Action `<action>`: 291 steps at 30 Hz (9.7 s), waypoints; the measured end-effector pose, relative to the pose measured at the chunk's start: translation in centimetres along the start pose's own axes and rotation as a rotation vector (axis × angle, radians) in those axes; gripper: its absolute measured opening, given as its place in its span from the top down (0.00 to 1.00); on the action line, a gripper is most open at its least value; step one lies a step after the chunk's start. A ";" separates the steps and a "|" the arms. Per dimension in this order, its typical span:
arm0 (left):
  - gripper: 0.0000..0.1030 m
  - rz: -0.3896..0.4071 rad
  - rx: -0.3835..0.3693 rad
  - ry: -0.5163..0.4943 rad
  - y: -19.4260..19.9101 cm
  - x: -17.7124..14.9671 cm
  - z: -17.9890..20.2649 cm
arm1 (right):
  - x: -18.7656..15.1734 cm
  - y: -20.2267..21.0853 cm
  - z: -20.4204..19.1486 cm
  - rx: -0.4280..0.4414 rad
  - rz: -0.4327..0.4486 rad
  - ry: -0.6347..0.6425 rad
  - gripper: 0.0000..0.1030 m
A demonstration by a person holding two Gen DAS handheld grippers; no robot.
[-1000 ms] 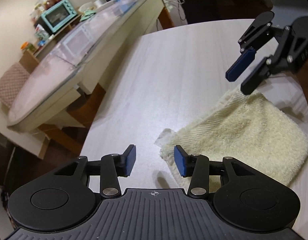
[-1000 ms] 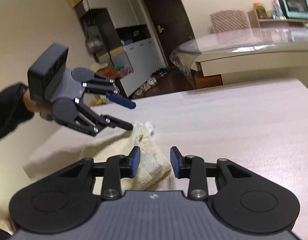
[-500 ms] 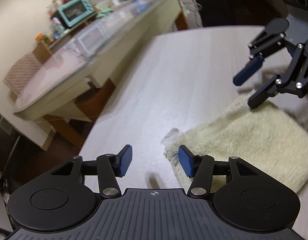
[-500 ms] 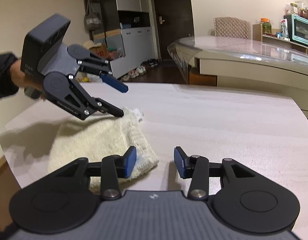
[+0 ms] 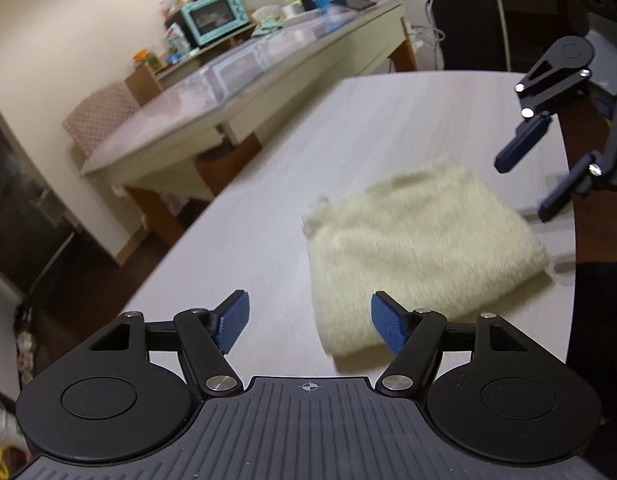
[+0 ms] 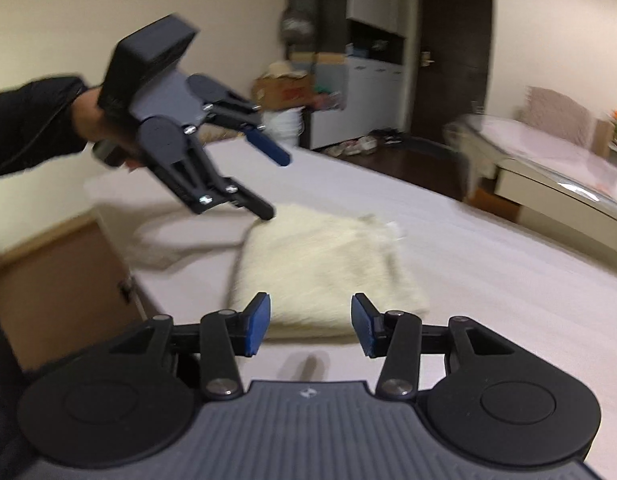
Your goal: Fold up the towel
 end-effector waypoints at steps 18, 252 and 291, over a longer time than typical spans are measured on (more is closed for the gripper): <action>0.22 -0.011 0.061 -0.021 -2.6 -0.9 -4.2 | 1.8 -3.7 -5.6 -0.030 -0.022 -0.194 0.46; 0.90 0.018 -0.267 0.862 7.1 -8.3 3.7 | -3.8 7.9 3.9 0.014 0.153 -0.715 0.97; 0.11 -0.135 -0.254 0.441 -1.2 0.9 -7.6 | 11.1 -11.0 7.0 0.114 -0.331 -0.148 0.94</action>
Point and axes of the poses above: each gripper's, at about its wrist camera, not at the fingertips, and y roughly against the way its jaws point, z to its right, x to its top, the point moved 8 cm from there along -y, roughly the way its jaws point, and after that the axes turned 9 degrees about -z, right-handed, at the moved point
